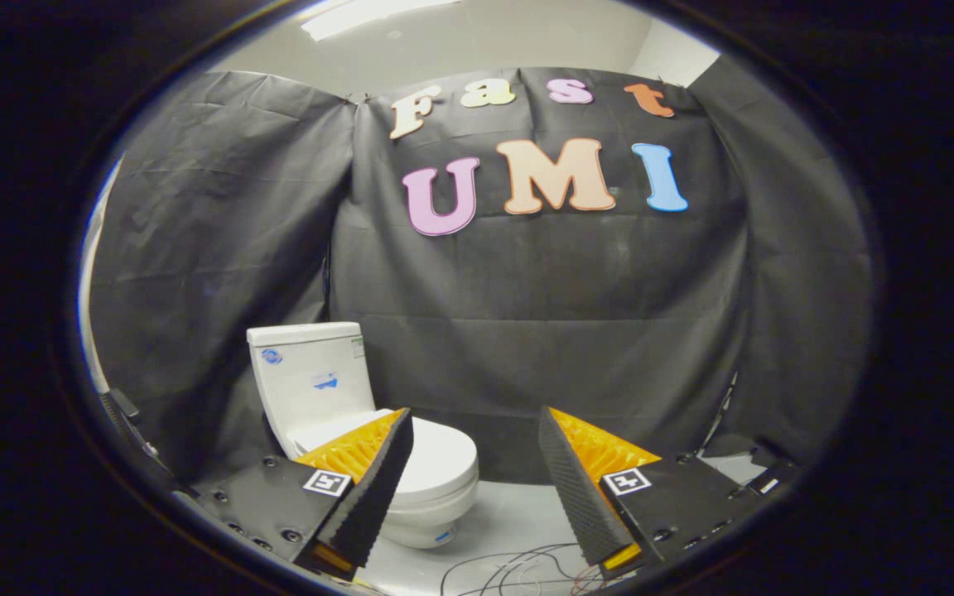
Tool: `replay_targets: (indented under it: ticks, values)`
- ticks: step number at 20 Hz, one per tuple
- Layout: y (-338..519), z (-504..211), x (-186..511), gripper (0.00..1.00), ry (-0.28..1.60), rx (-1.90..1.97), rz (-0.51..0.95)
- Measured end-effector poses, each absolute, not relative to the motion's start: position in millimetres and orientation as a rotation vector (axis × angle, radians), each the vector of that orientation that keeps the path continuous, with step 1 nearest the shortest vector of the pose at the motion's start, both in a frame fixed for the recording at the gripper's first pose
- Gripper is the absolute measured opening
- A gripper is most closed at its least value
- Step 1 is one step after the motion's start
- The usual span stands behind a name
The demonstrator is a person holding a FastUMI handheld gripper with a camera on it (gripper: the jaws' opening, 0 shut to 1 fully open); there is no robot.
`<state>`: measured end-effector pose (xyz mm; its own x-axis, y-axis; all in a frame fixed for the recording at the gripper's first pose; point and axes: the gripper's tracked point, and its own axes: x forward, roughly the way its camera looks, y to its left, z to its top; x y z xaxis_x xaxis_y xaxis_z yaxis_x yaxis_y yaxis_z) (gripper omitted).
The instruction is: Open the toilet lid.
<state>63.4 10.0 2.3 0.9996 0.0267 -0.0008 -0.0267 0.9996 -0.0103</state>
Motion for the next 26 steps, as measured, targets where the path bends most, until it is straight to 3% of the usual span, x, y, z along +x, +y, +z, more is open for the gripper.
replay_targets:
  ticks: [8,15,26]
  values:
    - [38.1,27.2,122.2,0.92,-0.108,0.025,-0.055]
    - [52.0,50.2,136.1,0.90,-0.243,0.109,-0.280]
    - [71.9,4.2,146.4,0.83,-0.284,0.353,-0.567]
